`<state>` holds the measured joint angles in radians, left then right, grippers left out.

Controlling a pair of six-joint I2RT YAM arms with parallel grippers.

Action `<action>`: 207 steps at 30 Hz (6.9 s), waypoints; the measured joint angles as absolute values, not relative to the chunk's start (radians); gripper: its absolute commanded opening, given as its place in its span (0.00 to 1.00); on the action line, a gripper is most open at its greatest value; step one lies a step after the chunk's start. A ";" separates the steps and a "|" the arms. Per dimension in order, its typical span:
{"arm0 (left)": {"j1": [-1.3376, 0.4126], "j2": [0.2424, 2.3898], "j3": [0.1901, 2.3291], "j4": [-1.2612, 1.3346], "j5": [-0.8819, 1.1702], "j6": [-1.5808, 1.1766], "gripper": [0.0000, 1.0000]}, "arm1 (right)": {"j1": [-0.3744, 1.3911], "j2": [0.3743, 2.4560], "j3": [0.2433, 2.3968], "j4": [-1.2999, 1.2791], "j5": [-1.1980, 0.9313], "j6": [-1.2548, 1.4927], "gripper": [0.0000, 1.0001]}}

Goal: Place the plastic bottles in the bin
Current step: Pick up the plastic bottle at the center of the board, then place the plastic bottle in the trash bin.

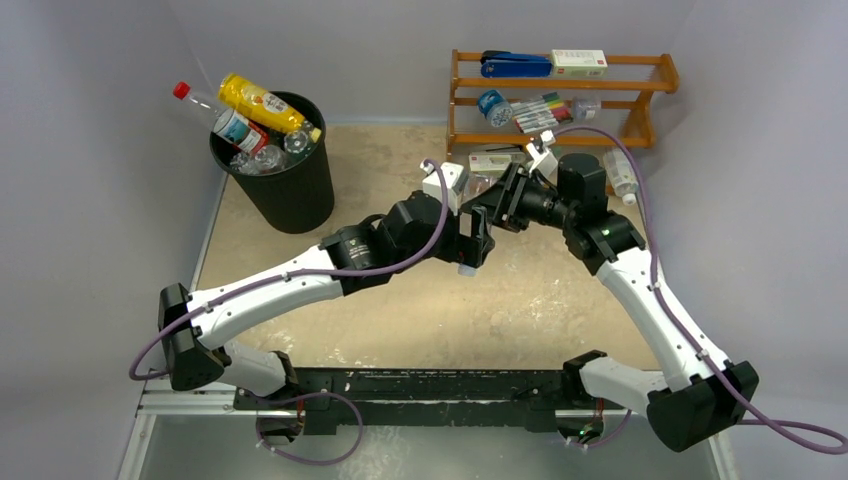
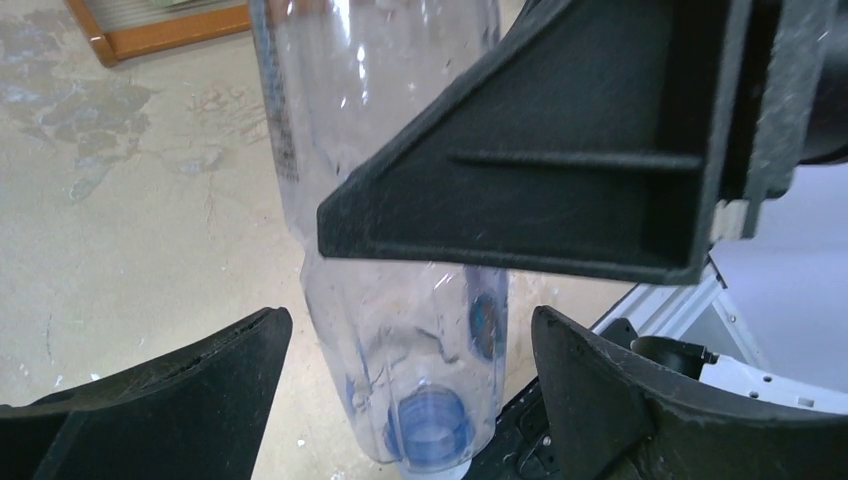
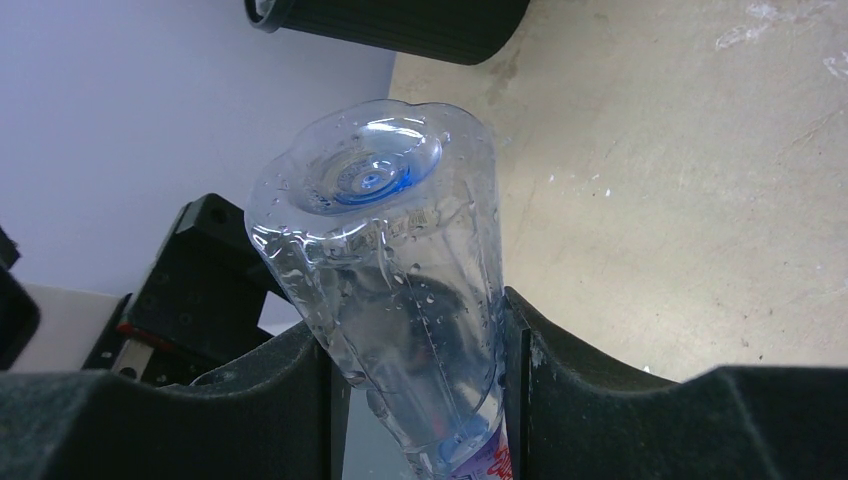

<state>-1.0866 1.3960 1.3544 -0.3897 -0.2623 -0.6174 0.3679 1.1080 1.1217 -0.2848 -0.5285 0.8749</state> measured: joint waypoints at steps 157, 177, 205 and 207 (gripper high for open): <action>-0.007 1.382 1.696 -0.583 -0.475 -0.268 0.50 | 0.375 0.746 0.812 -0.444 -0.558 0.882 0.98; 0.000 1.350 1.313 -0.079 -0.604 -0.213 0.50 | 0.375 0.702 0.725 -0.443 -0.545 0.898 0.98; 0.000 1.290 1.317 -0.200 -0.530 -0.253 0.77 | 0.375 0.715 0.713 -0.416 -0.545 0.899 0.98; 0.000 1.290 1.361 -0.242 -0.527 -0.262 0.78 | 0.375 0.723 0.712 -0.410 -0.545 0.898 0.98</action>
<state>0.0002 1.2900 1.3605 -0.2424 -0.5274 -0.2623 0.3748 0.7227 0.7124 -0.4095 -0.5449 0.8982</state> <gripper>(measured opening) 0.770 0.984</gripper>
